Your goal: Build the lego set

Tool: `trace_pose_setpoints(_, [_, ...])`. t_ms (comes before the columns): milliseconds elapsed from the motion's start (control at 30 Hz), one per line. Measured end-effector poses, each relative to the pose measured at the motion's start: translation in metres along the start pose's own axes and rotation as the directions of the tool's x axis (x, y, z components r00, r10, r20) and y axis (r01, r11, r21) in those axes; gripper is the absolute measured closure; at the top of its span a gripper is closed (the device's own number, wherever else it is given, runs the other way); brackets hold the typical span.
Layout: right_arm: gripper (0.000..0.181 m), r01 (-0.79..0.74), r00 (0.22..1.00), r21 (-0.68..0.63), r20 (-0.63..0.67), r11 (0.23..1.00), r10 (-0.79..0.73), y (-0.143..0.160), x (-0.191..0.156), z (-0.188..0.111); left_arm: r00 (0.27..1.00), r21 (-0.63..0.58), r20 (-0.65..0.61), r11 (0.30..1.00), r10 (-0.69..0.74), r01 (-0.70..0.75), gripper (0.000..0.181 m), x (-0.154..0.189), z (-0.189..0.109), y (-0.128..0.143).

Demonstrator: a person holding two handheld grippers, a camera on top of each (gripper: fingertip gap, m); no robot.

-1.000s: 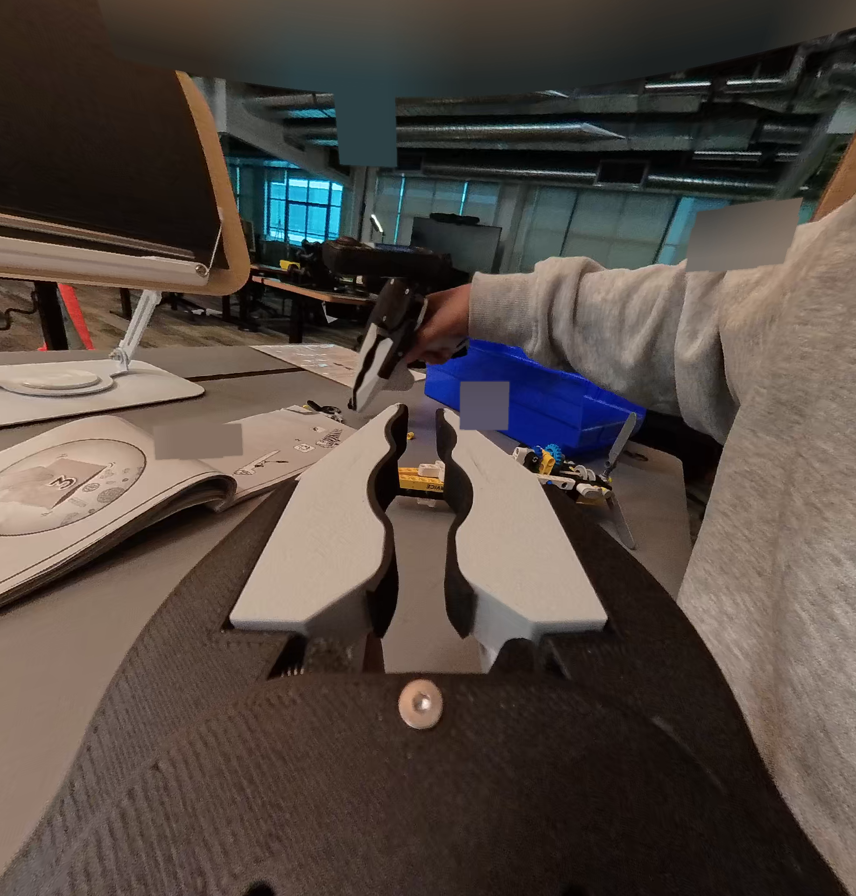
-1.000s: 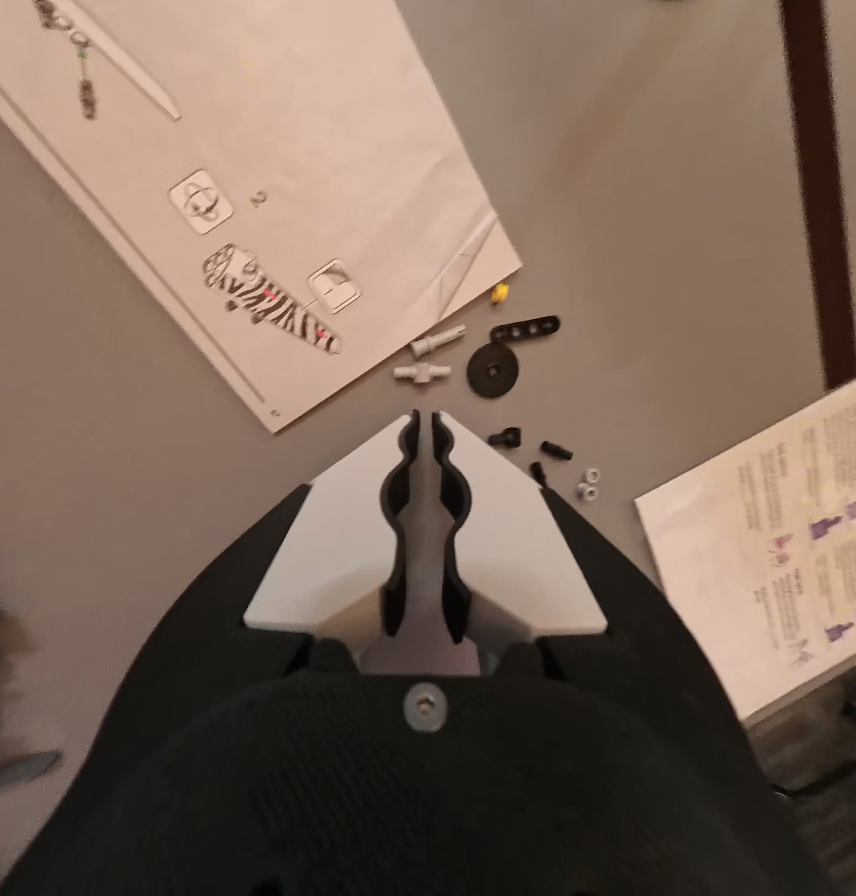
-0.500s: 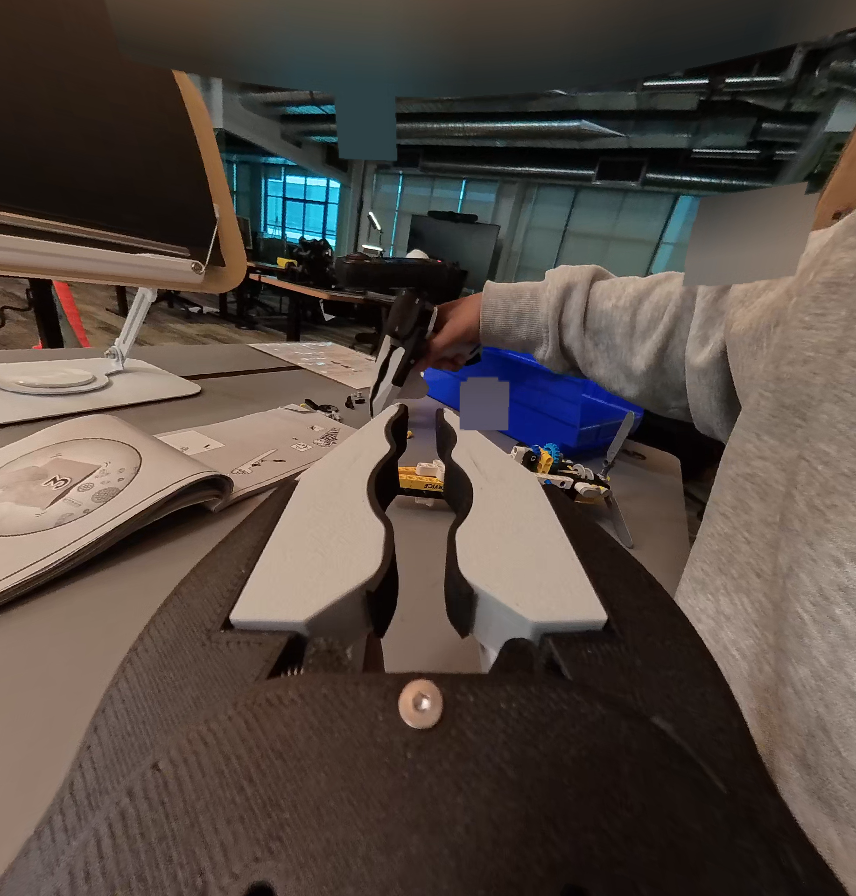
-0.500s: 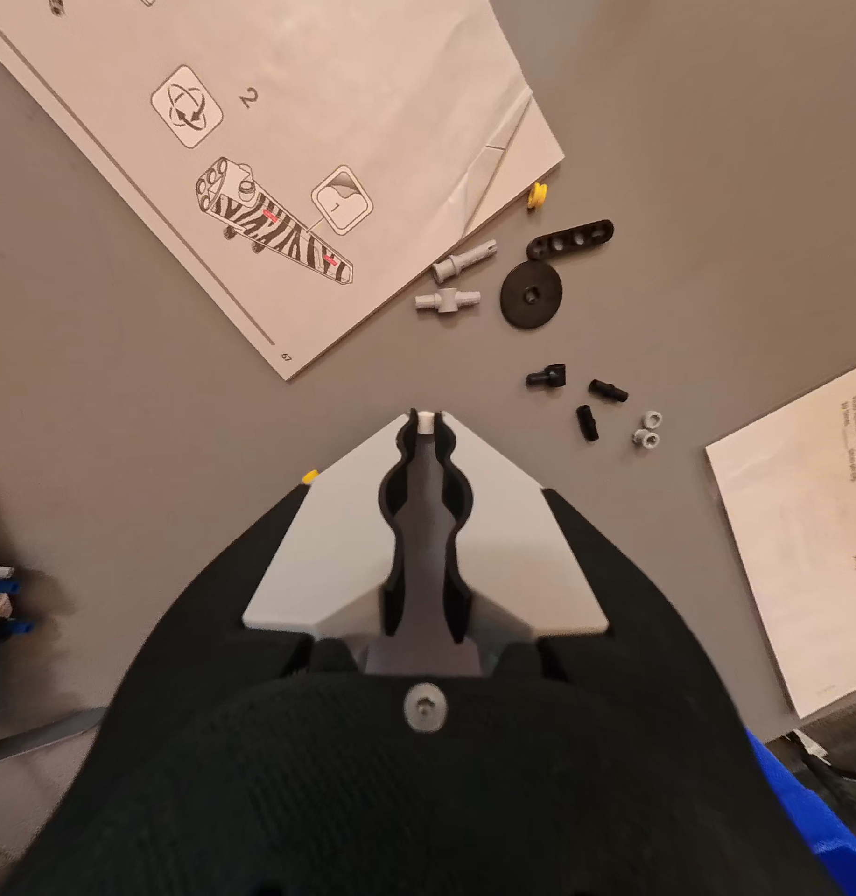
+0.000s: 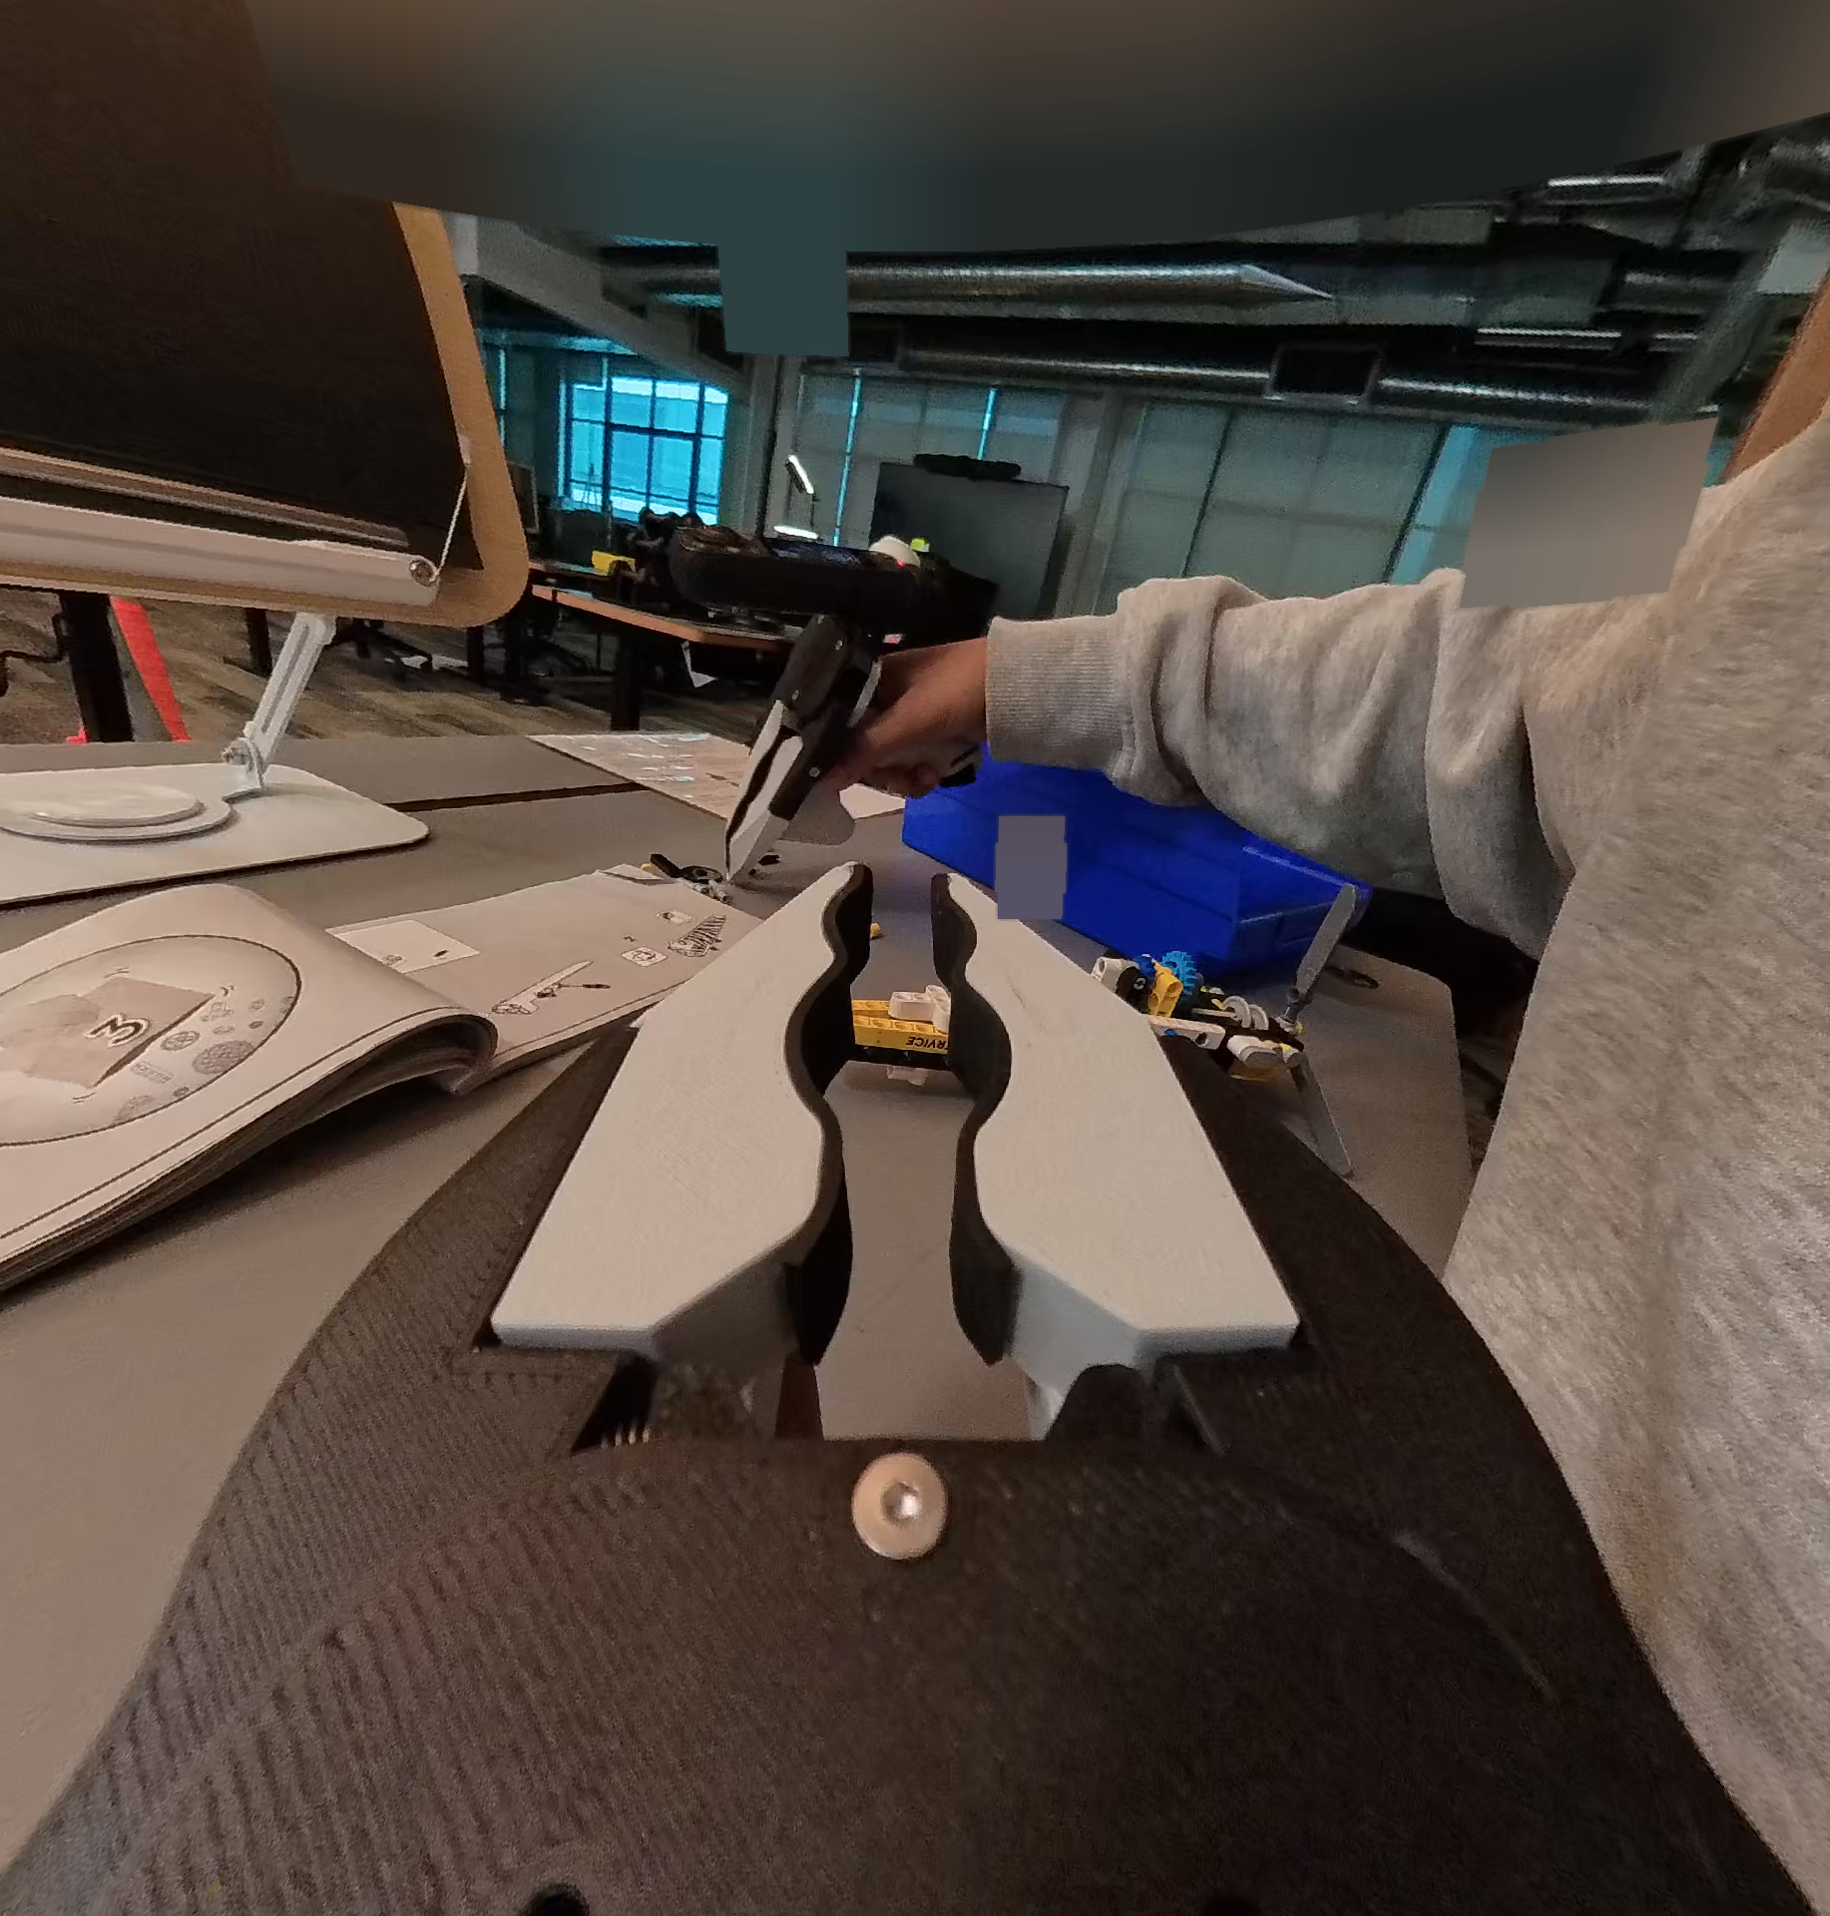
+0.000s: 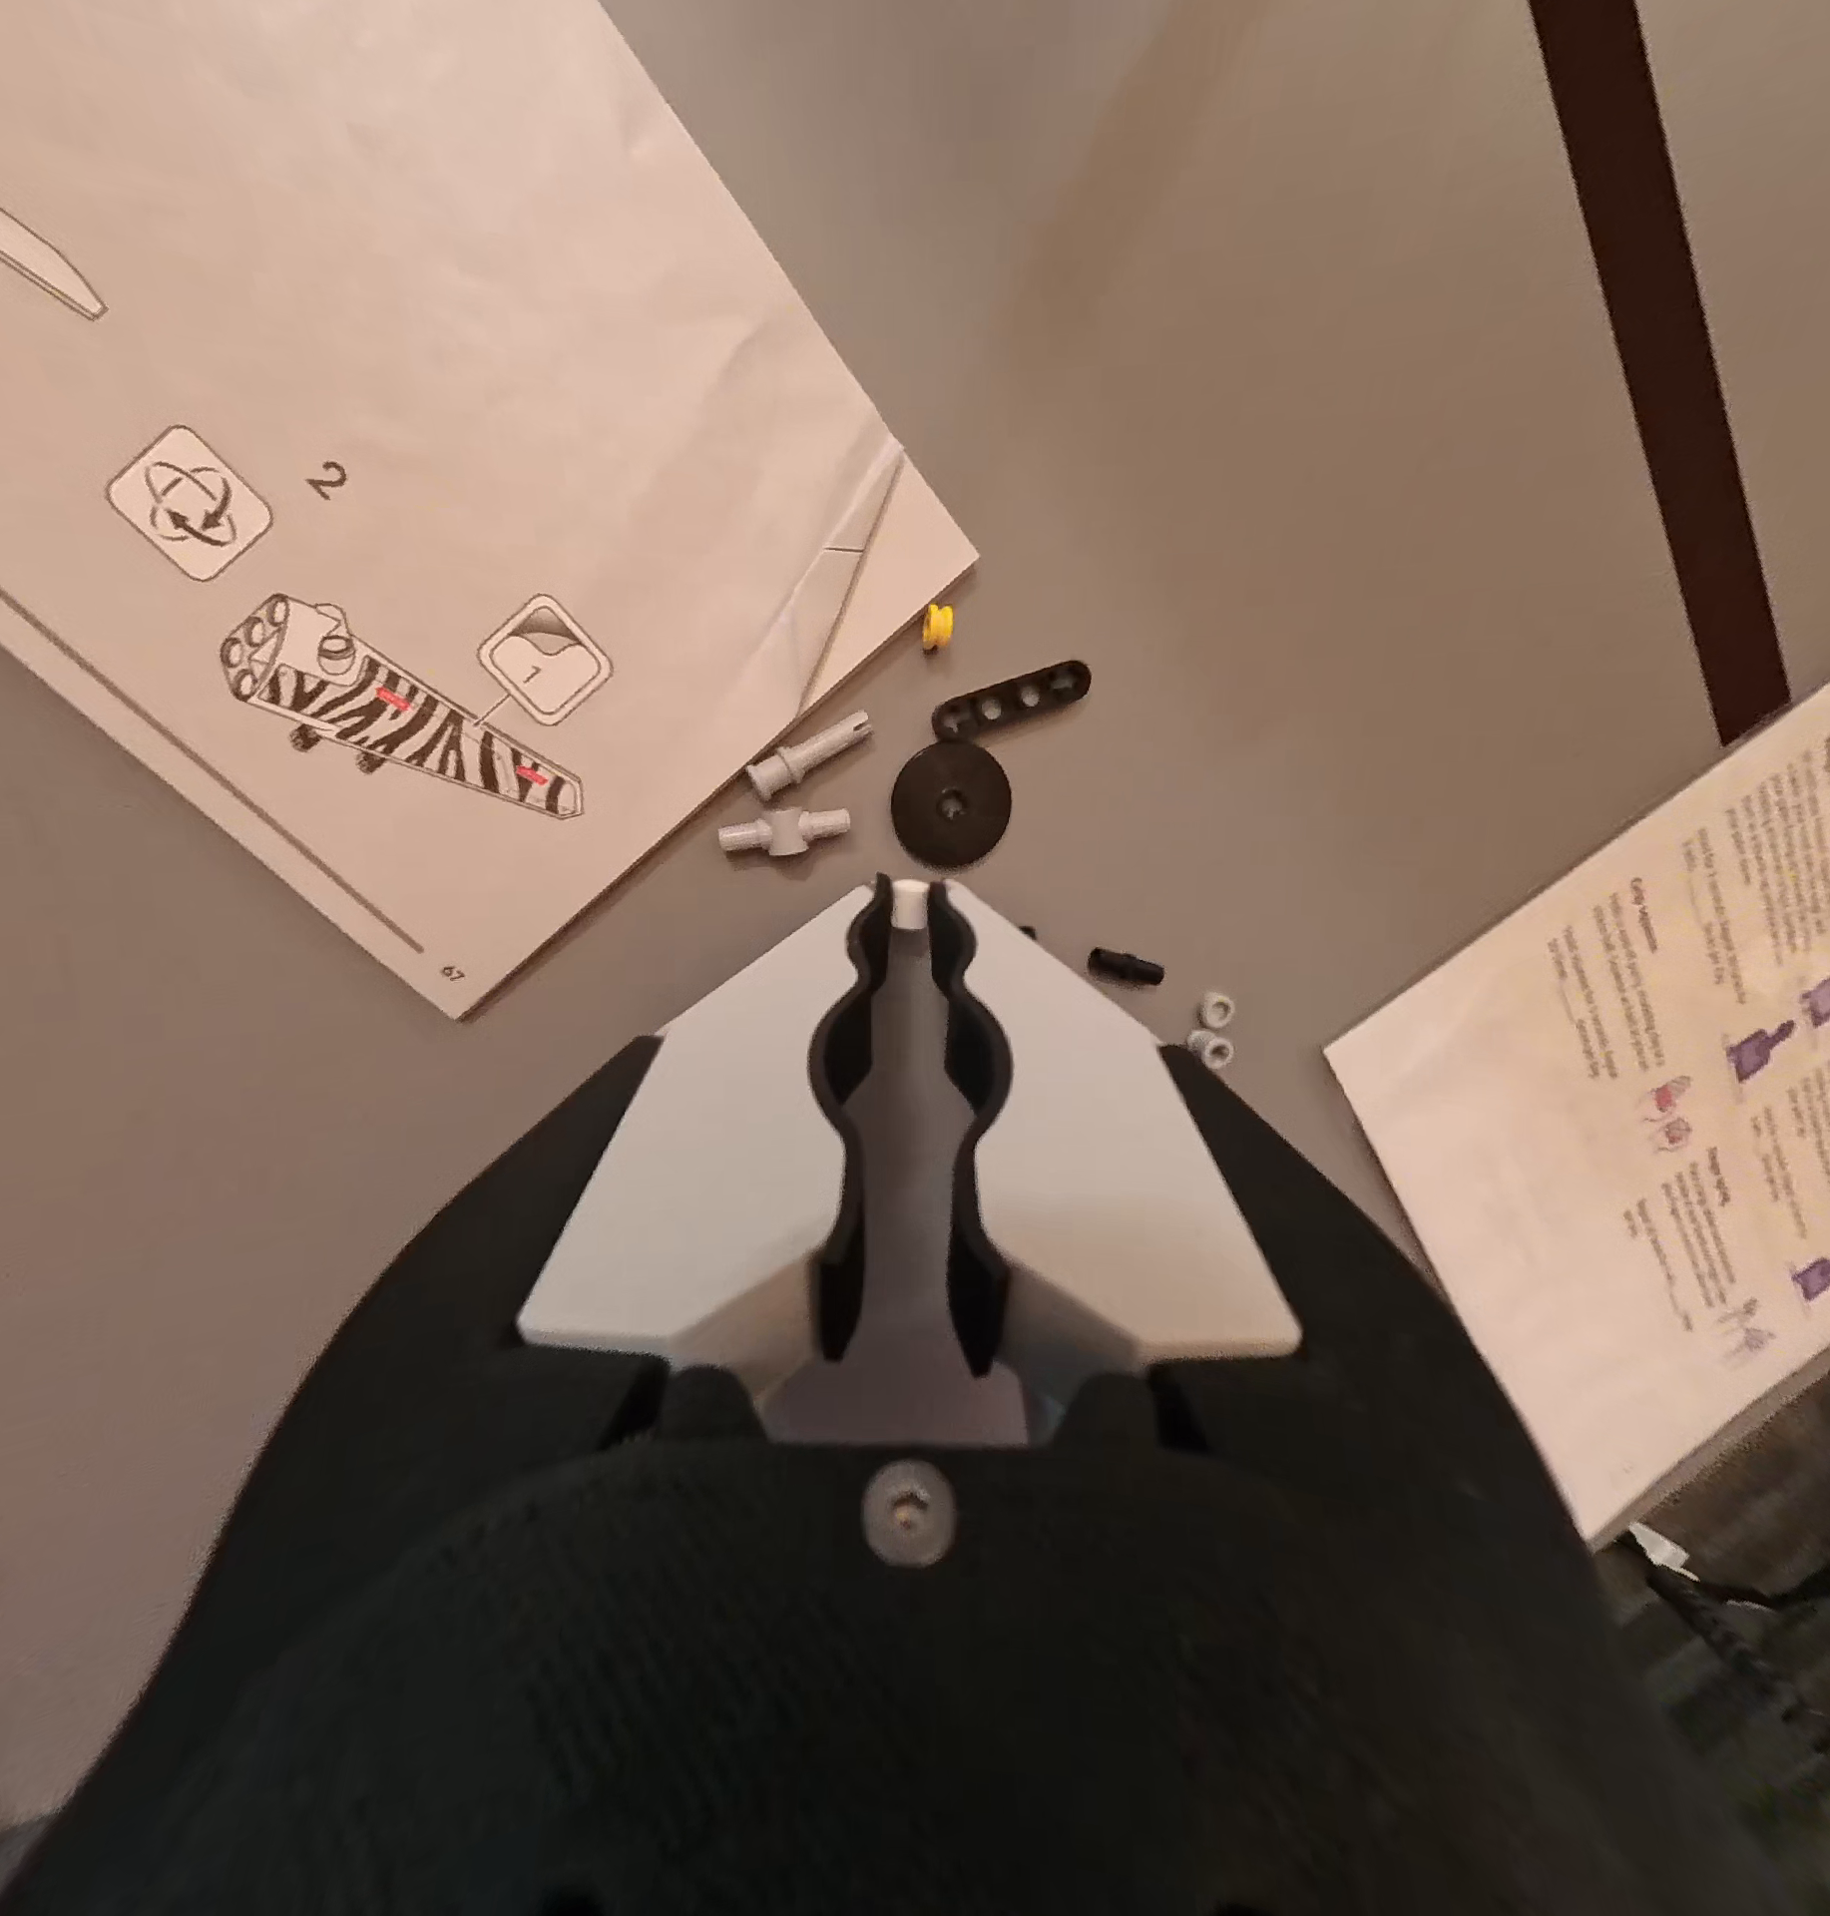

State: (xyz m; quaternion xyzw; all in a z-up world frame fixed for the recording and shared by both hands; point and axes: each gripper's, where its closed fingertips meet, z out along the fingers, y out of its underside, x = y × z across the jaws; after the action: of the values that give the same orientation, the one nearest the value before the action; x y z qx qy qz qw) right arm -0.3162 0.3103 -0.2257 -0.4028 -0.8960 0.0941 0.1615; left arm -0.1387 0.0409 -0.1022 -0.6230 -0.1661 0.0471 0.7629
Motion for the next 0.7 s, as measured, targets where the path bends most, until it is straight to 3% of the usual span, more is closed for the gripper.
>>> trace_pose_setpoints(200, [0.159,-0.043,0.999,0.027,-0.016,0.999,0.044,0.002,0.0,-0.014,1.0,-0.004,-0.006,1.0,0.019,-0.019,0.172,0.002,0.001,0.0])
trace_pose_setpoints(367, [0.161,-0.068,0.997,0.037,0.023,0.997,0.067,0.023,-0.025,-0.042,1.0,-0.001,0.0,1.0,0.013,-0.013,0.172,0.0,0.0,0.0])
trace_pose_setpoints(500, [0.162,0.013,0.996,-0.058,0.086,0.998,-0.008,0.049,-0.058,-0.043,0.999,-0.006,-0.012,1.0,0.03,-0.03,0.172,0.004,0.001,0.001])
trace_pose_setpoints(700, [0.162,0.052,0.988,-0.095,0.148,0.994,-0.038,0.053,-0.075,-0.038,1.0,0.002,0.0,1.0,0.019,-0.019,0.172,0.001,0.0,0.0])
